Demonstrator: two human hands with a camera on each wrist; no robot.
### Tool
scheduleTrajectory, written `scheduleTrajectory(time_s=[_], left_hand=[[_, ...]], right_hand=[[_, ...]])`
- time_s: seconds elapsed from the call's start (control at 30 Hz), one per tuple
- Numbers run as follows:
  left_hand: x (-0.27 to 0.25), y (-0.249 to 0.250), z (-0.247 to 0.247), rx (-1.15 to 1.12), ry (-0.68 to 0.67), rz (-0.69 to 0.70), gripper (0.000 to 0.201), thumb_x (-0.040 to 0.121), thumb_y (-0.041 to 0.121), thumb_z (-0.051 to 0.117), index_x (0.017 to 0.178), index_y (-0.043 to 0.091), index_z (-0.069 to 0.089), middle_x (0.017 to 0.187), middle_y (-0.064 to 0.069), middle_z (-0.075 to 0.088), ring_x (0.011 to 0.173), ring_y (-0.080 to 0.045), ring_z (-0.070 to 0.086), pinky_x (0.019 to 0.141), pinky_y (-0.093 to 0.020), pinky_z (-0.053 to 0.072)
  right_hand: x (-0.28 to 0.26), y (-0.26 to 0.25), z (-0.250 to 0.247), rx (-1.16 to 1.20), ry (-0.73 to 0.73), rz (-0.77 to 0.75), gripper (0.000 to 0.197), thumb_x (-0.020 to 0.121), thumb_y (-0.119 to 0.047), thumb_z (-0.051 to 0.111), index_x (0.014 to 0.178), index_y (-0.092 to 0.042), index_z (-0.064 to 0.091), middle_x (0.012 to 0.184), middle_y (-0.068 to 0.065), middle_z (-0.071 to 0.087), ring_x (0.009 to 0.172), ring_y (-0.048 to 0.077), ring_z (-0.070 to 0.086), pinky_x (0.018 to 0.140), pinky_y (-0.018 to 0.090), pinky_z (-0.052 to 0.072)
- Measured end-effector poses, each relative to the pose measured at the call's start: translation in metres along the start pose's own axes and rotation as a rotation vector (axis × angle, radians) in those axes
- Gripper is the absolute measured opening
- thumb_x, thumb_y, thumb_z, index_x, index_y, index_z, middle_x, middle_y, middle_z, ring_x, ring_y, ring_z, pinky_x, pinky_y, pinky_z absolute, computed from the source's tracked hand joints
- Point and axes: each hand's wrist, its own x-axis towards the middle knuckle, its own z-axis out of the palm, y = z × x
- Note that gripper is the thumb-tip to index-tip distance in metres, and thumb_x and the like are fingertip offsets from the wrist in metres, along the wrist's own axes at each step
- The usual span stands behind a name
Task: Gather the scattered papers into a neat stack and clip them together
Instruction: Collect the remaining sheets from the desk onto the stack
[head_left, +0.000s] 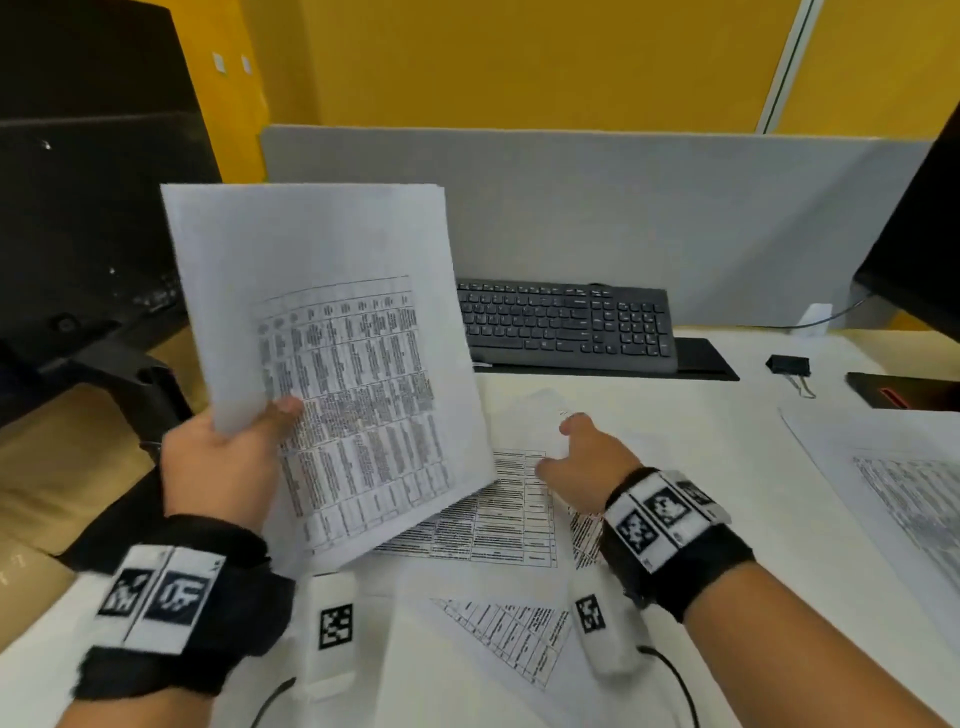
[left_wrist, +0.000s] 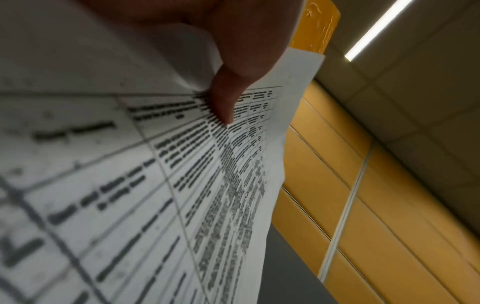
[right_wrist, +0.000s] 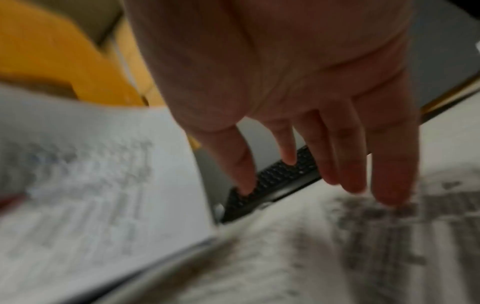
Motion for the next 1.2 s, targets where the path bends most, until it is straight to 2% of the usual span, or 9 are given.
scheduleTrajectory(time_s=[0.13,0.2,0.43,0.57,0.7,0.8,0.9,1.07,1.2], left_hand=[[0.006,0.000,-0.017,0.021,0.078,-0.003,0.022,0.080,0.021,0.069,0.101,0.021,0.063,0.093,-0.003,0.064,0.085,-0.025,0.064,0.087,-0.039,0.047],[0.004,0.000,-0.019,0.005,0.073,-0.011,0.029,0.082,0.019,0.067,0.110,0.017,0.062,0.095,-0.001,0.062,0.083,-0.019,0.061,0.084,-0.034,0.044],[0.002,-0.004,-0.021,0.020,0.048,-0.037,0.028,0.080,0.019,0.068,0.106,0.027,0.060,0.091,0.000,0.064,0.088,-0.023,0.063,0.085,-0.041,0.048],[-0.001,-0.006,-0.025,-0.024,0.053,-0.045,0.033,0.082,0.017,0.066,0.115,0.018,0.060,0.098,-0.002,0.063,0.086,-0.020,0.060,0.082,-0.036,0.045],[0.001,-0.008,-0.031,-0.027,0.089,-0.040,0.032,0.083,0.015,0.065,0.114,0.019,0.060,0.087,0.003,0.061,0.073,-0.005,0.056,0.069,-0.026,0.042],[0.007,-0.006,-0.037,-0.022,0.103,-0.030,0.034,0.084,0.017,0.064,0.118,0.015,0.059,0.097,-0.001,0.060,0.073,-0.011,0.057,0.068,-0.028,0.041],[0.017,-0.007,-0.041,-0.007,0.088,-0.016,0.033,0.085,0.015,0.062,0.117,0.016,0.058,0.095,-0.003,0.064,0.069,-0.005,0.063,0.058,-0.021,0.048],[0.026,-0.010,-0.048,0.000,0.143,0.015,0.031,0.084,0.011,0.063,0.113,0.017,0.058,0.069,0.017,0.061,0.055,0.005,0.061,0.047,-0.011,0.046],[0.031,-0.017,-0.053,0.007,0.148,0.010,0.031,0.084,0.015,0.064,0.114,0.019,0.059,0.095,-0.003,0.064,0.072,-0.007,0.061,0.078,-0.031,0.048]], right_hand=[[0.017,-0.009,0.016,-0.283,0.015,0.066,0.089,0.075,-0.061,0.060,0.139,-0.008,0.028,0.138,0.010,0.048,0.117,0.030,0.053,0.088,0.034,0.046],[0.018,-0.017,0.030,-0.382,0.059,0.007,0.078,0.074,-0.054,0.065,0.130,-0.007,0.038,0.126,0.010,0.056,0.105,0.029,0.059,0.076,0.031,0.045],[0.032,-0.023,0.028,-0.219,0.110,0.119,0.062,0.074,-0.035,0.071,0.122,-0.011,0.041,0.129,0.014,0.051,0.107,0.029,0.055,0.082,0.034,0.045],[0.034,-0.014,0.016,-0.274,-0.001,0.141,0.099,0.081,-0.023,0.066,0.147,-0.001,-0.003,0.151,0.021,0.026,0.134,0.037,0.036,0.105,0.051,0.037],[0.039,-0.004,-0.012,-0.332,0.021,0.110,0.061,0.080,-0.012,0.066,0.135,-0.013,0.039,0.131,0.014,0.053,0.118,0.033,0.054,0.098,0.045,0.045],[0.074,0.000,-0.023,-0.471,-0.024,0.107,0.056,0.062,-0.015,0.079,0.114,-0.015,0.060,0.114,0.007,0.064,0.101,0.031,0.063,0.090,0.045,0.052],[0.121,0.013,-0.022,-0.587,-0.056,0.061,0.051,0.056,-0.019,0.080,0.103,-0.019,0.062,0.109,0.006,0.067,0.091,0.028,0.065,0.084,0.039,0.055],[0.099,-0.004,-0.016,-0.604,-0.050,-0.013,0.064,0.078,-0.014,0.071,0.136,-0.013,0.043,0.138,0.007,0.050,0.123,0.027,0.050,0.100,0.034,0.042],[0.103,0.002,-0.017,-0.563,-0.032,0.001,0.068,0.065,-0.016,0.077,0.125,-0.020,0.044,0.124,0.008,0.059,0.108,0.031,0.058,0.091,0.041,0.049]])
